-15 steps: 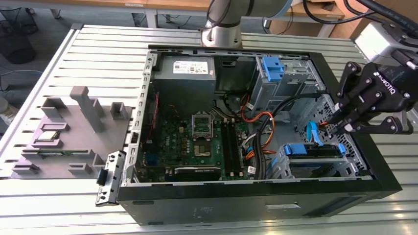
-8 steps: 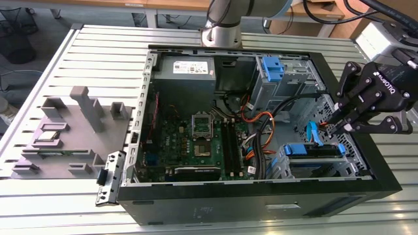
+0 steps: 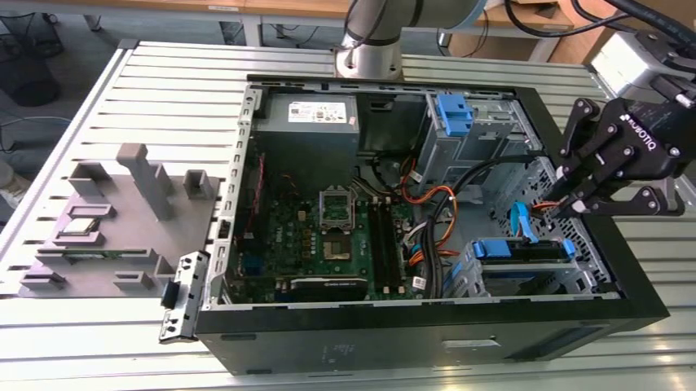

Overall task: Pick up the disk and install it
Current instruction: 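Insert the second disk wire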

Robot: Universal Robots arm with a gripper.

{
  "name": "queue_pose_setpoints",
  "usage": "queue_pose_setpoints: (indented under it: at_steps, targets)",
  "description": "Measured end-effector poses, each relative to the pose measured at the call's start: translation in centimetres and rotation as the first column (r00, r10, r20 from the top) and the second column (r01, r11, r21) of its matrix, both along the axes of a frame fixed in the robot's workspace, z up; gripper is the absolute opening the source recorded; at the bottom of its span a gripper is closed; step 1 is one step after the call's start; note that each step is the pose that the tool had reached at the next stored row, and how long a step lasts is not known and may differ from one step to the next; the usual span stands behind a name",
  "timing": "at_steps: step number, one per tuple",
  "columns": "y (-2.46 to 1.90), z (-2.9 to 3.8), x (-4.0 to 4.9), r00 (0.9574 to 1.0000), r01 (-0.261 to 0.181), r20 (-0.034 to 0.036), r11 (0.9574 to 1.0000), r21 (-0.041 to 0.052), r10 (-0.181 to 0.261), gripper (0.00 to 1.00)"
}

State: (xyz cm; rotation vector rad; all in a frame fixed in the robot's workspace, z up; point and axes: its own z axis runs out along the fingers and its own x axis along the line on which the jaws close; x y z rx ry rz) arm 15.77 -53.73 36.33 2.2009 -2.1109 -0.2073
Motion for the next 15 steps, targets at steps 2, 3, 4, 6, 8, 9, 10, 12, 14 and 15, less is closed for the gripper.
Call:
queue_pose_setpoints:
  at_steps: [2,3,4,6,8,9,10,12,14,15]
  targets:
    - [0.06,-0.01,0.3,1.0,-0.001,-0.0008,1.0,-0.0001,0.001,0.29]
    - [0.08,-0.02,0.46,1.0,-0.001,-0.0014,1.0,0.0,0.001,0.29]
    - [0.11,-0.02,0.63,1.0,-0.002,-0.002,1.0,0.0,0.002,0.29]
    - [0.14,-0.04,0.94,1.0,-0.002,-0.0032,1.0,0.0001,0.002,0.29]
    - [0.18,-0.05,1.27,1.0,-0.004,-0.0043,1.0,0.0,0.004,0.29]
    - [0.2,-0.07,1.43,1.0,-0.004,-0.005,1.0,0.0,0.004,0.29]
    - [0.22,-0.08,1.6,1.0,-0.005,-0.0056,1.0,0.0,0.005,0.29]
    - [0.26,-0.11,1.94,1.0,-0.005,-0.0072,1.0,0.0001,0.005,0.29]
    - [0.3,-0.13,2.28,0.9999,-0.006,-0.0087,1.0,0.0001,0.006,0.29]
    - [0.34,-0.15,2.42,0.9999,-0.007,-0.0093,1.0,0.0001,0.007,0.29]
